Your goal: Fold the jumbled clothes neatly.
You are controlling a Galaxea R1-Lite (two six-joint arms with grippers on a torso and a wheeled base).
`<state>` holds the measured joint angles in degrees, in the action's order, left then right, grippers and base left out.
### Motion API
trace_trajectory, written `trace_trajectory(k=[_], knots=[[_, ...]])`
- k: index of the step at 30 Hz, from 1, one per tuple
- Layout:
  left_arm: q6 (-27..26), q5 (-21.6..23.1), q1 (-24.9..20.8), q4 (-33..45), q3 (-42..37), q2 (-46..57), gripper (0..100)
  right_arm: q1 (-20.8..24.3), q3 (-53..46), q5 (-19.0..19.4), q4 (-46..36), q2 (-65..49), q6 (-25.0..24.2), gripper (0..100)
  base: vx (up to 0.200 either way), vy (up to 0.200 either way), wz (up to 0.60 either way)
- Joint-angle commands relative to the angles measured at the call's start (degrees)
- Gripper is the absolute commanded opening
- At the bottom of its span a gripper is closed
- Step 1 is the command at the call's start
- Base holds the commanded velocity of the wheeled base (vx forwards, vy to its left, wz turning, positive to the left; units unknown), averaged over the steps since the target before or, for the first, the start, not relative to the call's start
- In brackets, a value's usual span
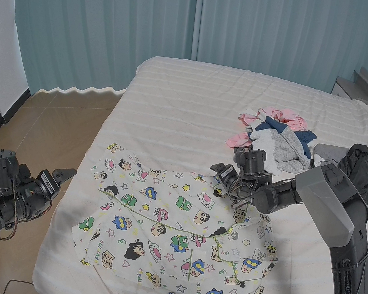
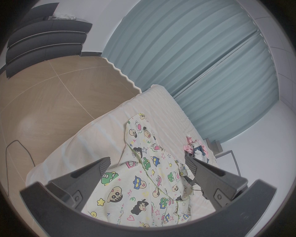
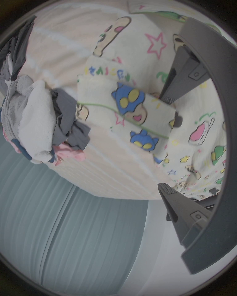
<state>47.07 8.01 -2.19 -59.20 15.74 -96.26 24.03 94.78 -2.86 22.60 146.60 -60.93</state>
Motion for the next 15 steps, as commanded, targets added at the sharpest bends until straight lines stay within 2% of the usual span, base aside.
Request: trace_trajectory(k=[1, 7, 15], knots=[[-0.1, -0.1, 0.1, -1.1, -0.5, -1.7, 100, -0.1, 5.1, 0.0, 0.3, 2.6, 0.1, 100, 0.0, 0.0, 0.0], [-0.1, -0.2, 0.2, -1.4, -0.5, -2.2, 100, -0.3, 19.8, 0.3, -0.4, 5.2, 0.2, 100, 0.0, 0.0, 0.0], [-0.1, -0.3, 0.4, -1.4, -0.5, -2.1, 100, -0.6, 19.8, 0.0, -1.1, 4.7, 1.1, 100, 0.0, 0.0, 0.0]])
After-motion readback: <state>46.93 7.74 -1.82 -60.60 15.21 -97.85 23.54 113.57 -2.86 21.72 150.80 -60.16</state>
